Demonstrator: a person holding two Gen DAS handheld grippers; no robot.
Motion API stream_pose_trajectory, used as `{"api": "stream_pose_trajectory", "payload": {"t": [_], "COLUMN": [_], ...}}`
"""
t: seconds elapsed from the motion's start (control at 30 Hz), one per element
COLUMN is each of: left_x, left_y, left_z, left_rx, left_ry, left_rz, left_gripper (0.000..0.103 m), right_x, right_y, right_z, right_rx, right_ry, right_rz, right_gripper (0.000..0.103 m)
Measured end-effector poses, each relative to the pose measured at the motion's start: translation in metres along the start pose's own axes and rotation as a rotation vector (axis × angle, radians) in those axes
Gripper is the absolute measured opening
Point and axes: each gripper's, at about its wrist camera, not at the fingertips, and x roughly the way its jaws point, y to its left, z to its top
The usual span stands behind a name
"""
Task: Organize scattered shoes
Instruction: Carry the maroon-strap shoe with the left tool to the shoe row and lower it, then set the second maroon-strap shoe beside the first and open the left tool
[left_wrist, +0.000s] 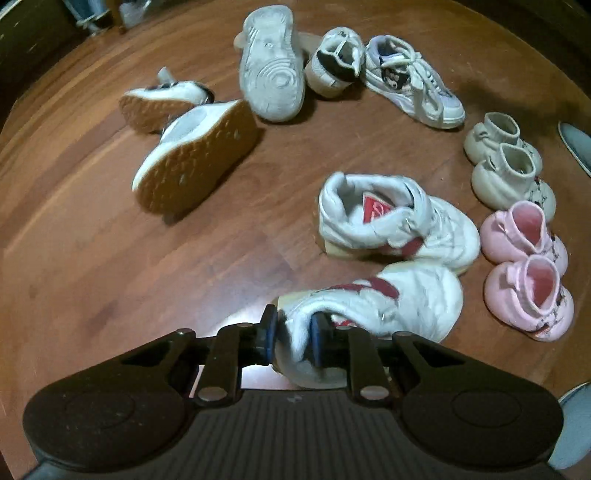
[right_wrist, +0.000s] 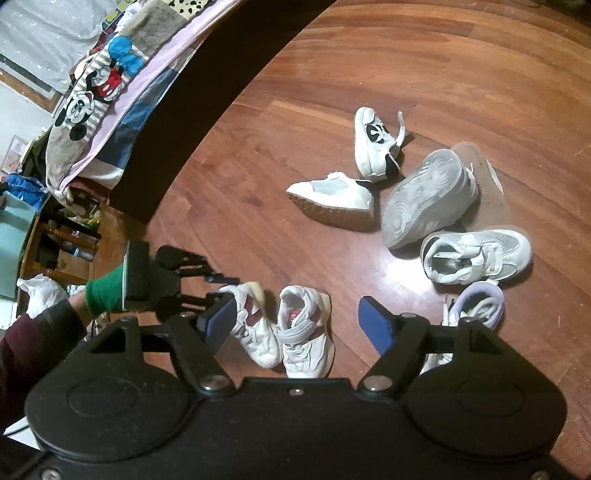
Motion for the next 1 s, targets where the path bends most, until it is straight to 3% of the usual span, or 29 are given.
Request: {"api": "stream_pose_trajectory", "payload": {"t": [0.1,0.4,0.53,0.63,0.67,0.73,0.87,0.9,0.93,1.0], "left_x": [-0.006,-0.024,-0.011,0.016,0.024,0.026,0.005,-0.003,-0.005,-0.009], "left_y": [0.003,-0.01,-0.005,-0.008,-0.007,0.003,0.026,0.036,0.038,0.041], "left_z": [0.005,0.007,0.01,0.017,0.018,0.013,-0.009,-0.021,-0.027,-0.038], "left_rx": [0.059,0.111,0.073,0.048,0.015,-0.089,-0.276,-0.368,-0.413,-0.503], "left_ry": [0.0,0.014,0.005,0.025,0.042,0.048,-0.012,-0.025,-0.032,-0.045], "left_rz": [-0.041,-0.129,-0.094,-0.023,0.028,0.052,0.033,0.031,0.023,0.007], "left_gripper": [0.019,0.018,0.017,0.018,0.018,0.024,0.03,0.032,0.043,0.048], "right_x": [-0.001,-0.005,-0.005,-0.002,-0.002,-0.003,-0.004,-0.004,-0.003,-0.002], "right_y": [-0.003,-0.011,-0.011,-0.008,-0.007,-0.007,-0.013,-0.014,-0.015,-0.014], "right_z": [0.0,0.0,0.001,-0.001,-0.001,0.0,0.001,0.001,0.001,0.001], "right_rx": [0.005,0.019,0.024,0.011,0.01,0.009,0.019,0.022,0.025,0.022], "right_ry": [0.0,0.001,0.005,0.016,0.018,0.015,0.009,0.01,0.012,0.017], "right_rz": [0.002,0.008,0.015,0.015,0.015,0.016,0.013,0.013,0.013,0.015], "right_gripper": [0.075,0.075,0.075,0.076,0.076,0.076,0.076,0.076,0.076,0.076]}}
